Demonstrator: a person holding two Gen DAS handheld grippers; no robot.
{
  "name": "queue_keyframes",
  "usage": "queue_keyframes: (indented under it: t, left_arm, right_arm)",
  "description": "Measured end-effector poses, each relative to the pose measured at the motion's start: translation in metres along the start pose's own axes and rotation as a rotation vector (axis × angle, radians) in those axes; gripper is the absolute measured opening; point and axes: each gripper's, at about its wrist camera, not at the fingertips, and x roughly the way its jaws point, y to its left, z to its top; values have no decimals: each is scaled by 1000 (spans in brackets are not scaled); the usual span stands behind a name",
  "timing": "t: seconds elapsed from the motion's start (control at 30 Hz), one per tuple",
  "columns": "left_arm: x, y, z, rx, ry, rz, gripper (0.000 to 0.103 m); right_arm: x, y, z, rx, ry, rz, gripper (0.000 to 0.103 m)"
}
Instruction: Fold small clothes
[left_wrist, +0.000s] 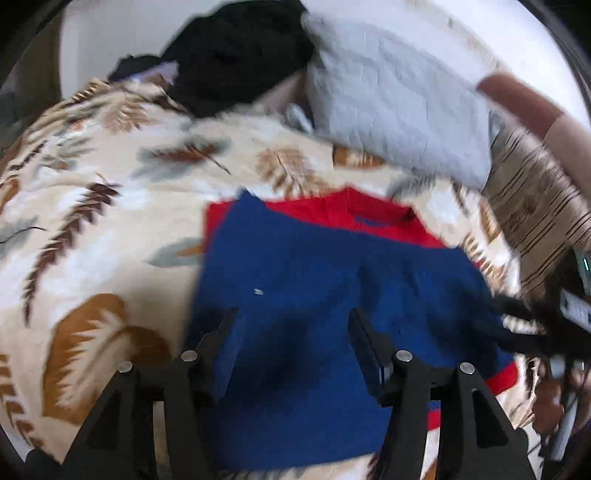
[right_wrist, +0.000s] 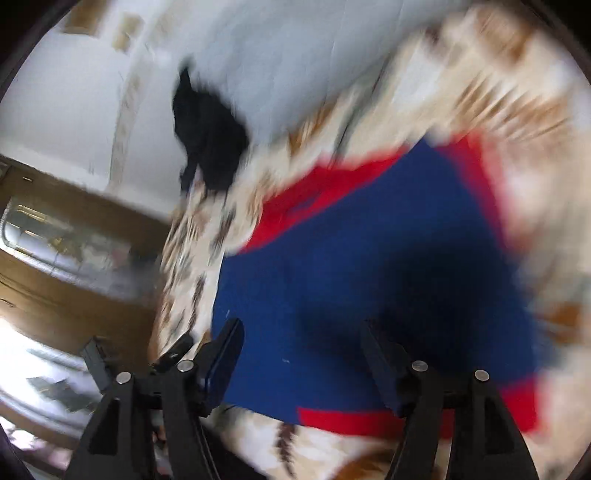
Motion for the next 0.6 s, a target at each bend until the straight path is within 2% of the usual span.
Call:
queue_keyframes:
  t: [0.07, 0.1, 0.13, 0.17, 0.2, 0.23, 0.3, 0.33, 0.37, 0.43, 0.47, 0.5, 0.53, 0.57, 0.6]
  left_arm:
    - [25, 0, -1, -1, 71, 24, 60]
    - [34, 3, -4, -3, 99, 34, 60]
    - [35, 5, -6, 3, 90, 24, 60]
    - [30, 6, -7, 14, 66, 8, 60]
    - [26, 7, -8, 22, 58, 4, 60]
    - [26, 8, -8, 23, 60, 6, 60]
    - [24, 9, -6, 5, 60, -5, 60]
    - [24, 8, -5, -2, 56, -4, 60]
    - [27, 6, -4, -3, 52, -4, 62]
    - [40, 3, -6, 31, 51, 11, 65]
    - [42, -3, -7, 69, 38, 38, 66]
    - [42, -5, -6, 94, 37, 50, 66]
    - [42, -7, -5, 110, 44, 59, 66]
    - [38, -7, -5, 114, 52, 63, 66]
    - [31, -4, -5, 101, 47, 51, 66]
  right_arm:
    - [30, -13, 27, 4, 35, -42, 67]
    - [34, -33, 47, 24, -16, -119, 65]
    - [26, -56, 57, 128, -70, -80, 47]
    - [18, -72, 62, 228, -102, -50, 36]
    - [3, -88, 67, 316, -162, -36, 36]
    - [-9, -88, 71, 296, -208, -66, 37]
    - [-28, -77, 73, 231, -263, -189, 55]
    - [-31, -72, 73, 231, -268, -145, 67]
    - [-31, -65, 73, 220, -265, -115, 69]
    - [-20, -46, 76, 130, -226, -68, 71]
    - [-12, -41, 81, 94, -208, -83, 71]
    - [0, -50, 90, 98, -183, -153, 71]
    - [3, -67, 93, 143, -191, -215, 66]
    - [0, -77, 95, 191, -221, -209, 53]
    - [-13, -83, 91, 262, -279, -182, 52]
